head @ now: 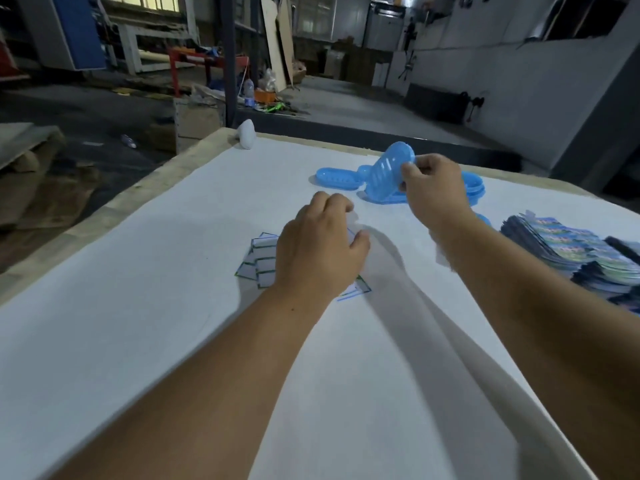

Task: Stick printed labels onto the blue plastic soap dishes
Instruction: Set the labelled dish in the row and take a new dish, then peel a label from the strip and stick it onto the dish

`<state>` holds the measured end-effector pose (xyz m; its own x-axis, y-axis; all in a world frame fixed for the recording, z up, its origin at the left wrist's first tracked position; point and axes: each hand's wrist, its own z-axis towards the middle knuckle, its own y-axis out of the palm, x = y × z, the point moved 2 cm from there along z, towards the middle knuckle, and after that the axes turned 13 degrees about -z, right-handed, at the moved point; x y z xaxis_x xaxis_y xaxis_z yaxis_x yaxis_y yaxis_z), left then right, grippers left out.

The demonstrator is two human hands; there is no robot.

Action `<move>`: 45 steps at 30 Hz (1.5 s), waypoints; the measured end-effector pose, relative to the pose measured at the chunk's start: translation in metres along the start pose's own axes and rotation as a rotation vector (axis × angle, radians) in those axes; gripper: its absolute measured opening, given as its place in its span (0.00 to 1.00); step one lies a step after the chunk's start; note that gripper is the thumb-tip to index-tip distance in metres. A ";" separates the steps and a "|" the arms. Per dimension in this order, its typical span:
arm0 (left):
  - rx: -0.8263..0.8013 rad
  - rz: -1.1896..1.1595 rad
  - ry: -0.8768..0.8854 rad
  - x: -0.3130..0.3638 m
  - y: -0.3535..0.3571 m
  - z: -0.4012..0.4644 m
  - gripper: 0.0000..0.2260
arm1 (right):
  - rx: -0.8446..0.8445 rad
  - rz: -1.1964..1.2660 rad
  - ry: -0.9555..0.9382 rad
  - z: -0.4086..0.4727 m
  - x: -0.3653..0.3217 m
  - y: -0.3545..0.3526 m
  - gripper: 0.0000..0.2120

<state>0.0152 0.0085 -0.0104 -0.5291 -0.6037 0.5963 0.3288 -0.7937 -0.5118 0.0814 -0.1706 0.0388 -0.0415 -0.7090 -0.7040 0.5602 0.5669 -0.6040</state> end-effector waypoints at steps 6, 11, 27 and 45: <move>-0.157 -0.259 -0.122 -0.003 0.004 0.001 0.42 | -0.337 0.653 0.345 -0.068 0.004 -0.033 0.05; -0.227 -0.435 -0.187 0.004 0.005 -0.004 0.40 | -0.530 0.739 0.495 -0.088 0.023 -0.048 0.05; -0.662 -0.332 -0.240 -0.004 0.002 -0.003 0.44 | -0.463 -0.068 0.075 -0.089 0.026 -0.025 0.06; -0.410 0.162 -0.512 -0.003 -0.043 0.002 0.27 | -0.332 -0.036 -0.095 -0.096 0.047 -0.011 0.05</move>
<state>0.0044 0.0446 0.0108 -0.0274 -0.7522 0.6584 -0.0037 -0.6585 -0.7525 -0.0056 -0.1698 -0.0235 0.0292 -0.7579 -0.6517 0.2590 0.6354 -0.7274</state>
